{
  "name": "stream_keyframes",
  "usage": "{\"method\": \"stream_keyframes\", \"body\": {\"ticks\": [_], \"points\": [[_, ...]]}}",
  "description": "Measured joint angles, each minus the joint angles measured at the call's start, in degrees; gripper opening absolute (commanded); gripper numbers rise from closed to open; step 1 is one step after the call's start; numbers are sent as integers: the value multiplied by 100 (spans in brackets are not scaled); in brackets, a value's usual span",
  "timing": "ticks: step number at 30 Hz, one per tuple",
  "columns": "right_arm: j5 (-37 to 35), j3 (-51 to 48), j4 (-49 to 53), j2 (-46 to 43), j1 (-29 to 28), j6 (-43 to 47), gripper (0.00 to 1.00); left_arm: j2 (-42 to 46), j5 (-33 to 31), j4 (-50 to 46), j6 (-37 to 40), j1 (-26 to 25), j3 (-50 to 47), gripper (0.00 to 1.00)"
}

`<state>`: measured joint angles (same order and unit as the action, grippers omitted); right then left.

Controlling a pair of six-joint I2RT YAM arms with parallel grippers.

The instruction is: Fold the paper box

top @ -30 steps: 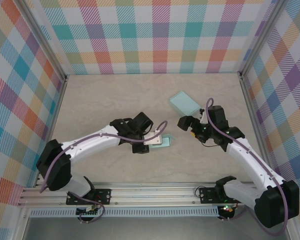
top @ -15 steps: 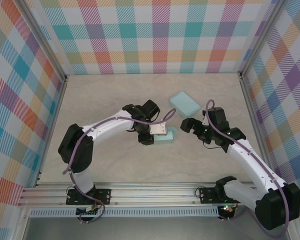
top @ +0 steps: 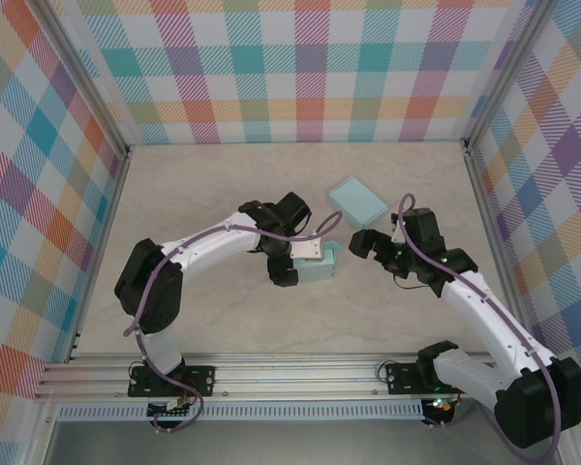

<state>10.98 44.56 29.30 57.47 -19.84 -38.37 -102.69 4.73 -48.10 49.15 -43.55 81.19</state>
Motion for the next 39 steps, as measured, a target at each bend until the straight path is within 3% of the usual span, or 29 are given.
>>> {"method": "stream_keyframes", "body": {"ticks": [7, 13, 15, 16, 23, 27, 32, 34, 36, 39], "points": [[85, -26, -96, -103, 0, 136, 100, 485, -389, 286, -133, 15, -120, 85], [111, -20, -144, -168, -114, 437, 87, 2144, -588, 929, -715, 15, -796, 83], [2, 7, -133, -160, -323, 584, 84, 2730, -693, 1220, -1167, 15, -1060, 86], [-94, 39, -116, -138, -442, 645, 83, 2931, -721, 1311, -1346, 15, -1145, 99], [-1043, 761, 79, 516, -1405, 1285, 77, 3866, -907, 1856, -3394, 15, -1908, 100], [-1349, 1134, 188, 1023, -1552, 1624, 70, 4070, -1478, 1893, -4446, 15, -2380, 100], [-1515, 1300, 221, 1353, -1593, 1961, 68, 4258, -1801, 1939, -5071, 20, -2789, 100], [-1561, 1303, 243, 1373, -1593, 2072, 66, 4291, -1853, 2002, -5132, 22, -2894, 90], [-1598, 1303, 258, 1375, -1593, 2179, 63, 4260, -1864, 2037, -5189, 63, -2946, 72], [-1639, 1303, 262, 1375, -1593, 2293, 61, 4076, -1805, 2122, -5237, 188, -2940, 63]]}}
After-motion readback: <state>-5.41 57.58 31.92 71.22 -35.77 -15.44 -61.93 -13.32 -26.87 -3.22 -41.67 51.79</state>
